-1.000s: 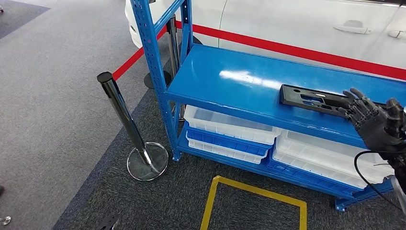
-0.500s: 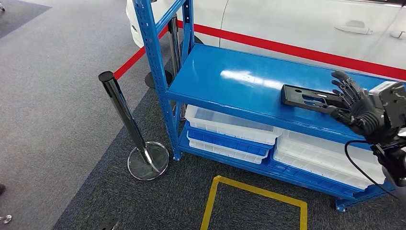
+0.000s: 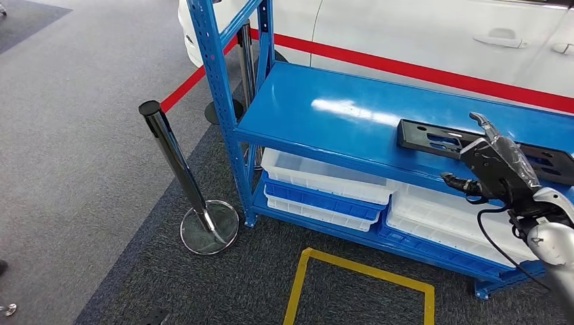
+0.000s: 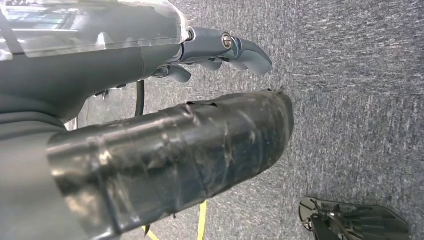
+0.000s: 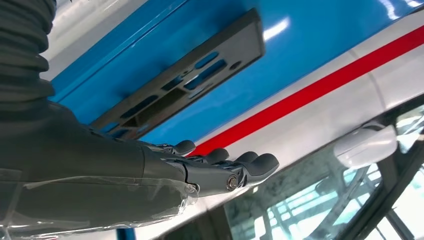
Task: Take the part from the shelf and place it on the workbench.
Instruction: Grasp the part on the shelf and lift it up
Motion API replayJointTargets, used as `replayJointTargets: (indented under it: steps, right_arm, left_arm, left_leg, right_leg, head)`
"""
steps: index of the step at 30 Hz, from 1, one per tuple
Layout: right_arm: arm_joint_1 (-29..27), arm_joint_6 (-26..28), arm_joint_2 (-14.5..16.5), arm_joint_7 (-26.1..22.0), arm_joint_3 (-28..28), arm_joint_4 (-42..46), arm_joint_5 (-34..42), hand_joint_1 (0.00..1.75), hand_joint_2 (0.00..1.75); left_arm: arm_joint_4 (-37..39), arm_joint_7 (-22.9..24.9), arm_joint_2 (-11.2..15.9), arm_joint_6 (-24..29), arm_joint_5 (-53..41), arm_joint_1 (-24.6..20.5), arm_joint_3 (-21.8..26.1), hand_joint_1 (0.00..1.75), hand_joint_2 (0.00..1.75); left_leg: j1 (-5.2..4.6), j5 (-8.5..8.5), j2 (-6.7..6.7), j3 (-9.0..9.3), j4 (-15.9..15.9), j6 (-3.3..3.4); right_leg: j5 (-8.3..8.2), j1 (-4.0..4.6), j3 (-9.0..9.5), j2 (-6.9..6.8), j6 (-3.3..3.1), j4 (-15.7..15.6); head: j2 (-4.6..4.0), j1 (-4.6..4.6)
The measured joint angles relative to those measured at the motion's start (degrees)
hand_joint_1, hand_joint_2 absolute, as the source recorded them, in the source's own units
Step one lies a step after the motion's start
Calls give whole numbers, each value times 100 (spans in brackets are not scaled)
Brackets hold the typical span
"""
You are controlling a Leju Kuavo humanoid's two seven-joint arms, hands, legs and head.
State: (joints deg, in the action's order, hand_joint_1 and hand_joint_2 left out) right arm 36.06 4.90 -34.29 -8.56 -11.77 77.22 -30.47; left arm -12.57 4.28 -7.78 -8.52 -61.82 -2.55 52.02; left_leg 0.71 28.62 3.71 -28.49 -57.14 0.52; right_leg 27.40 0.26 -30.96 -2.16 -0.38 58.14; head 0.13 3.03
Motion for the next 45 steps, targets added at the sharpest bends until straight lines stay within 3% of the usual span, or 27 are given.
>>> replayJointTargets:
  steps: [14, 23, 45]
  right_arm:
    - [-198, 1298, 0, 579, -614, -381, -2755, 0, 175]
    - [-495, 2156, -14, 1143, -642, -816, -4281, 0, 175]
    - [-940, 2382, -92, 1136, 33, -1348, -4260, 0, 175]
  left_arm:
    - [3, 156, -2, -16, -292, -7, -55, 0, 0]
    - [31, 220, -4, -16, -559, -12, -181, 0, 0]
    - [59, 77, 6, 42, -708, -13, -321, 0, 0]
  left_leg:
    - [0, 0, 1, 0, 0, 0]
    - [-1, 0, 1, 1, -1, 0]
    - [-15, 7, 2, -23, -27, 11]
  right_leg:
    - [0, 0, -2, 2, 0, 0]
    - [0, -1, -4, 2, 0, -1]
    - [-19, -20, -17, 5, 25, -2]
  head:
    - [0, 1]
    - [0, 0]
    - [0, 1]
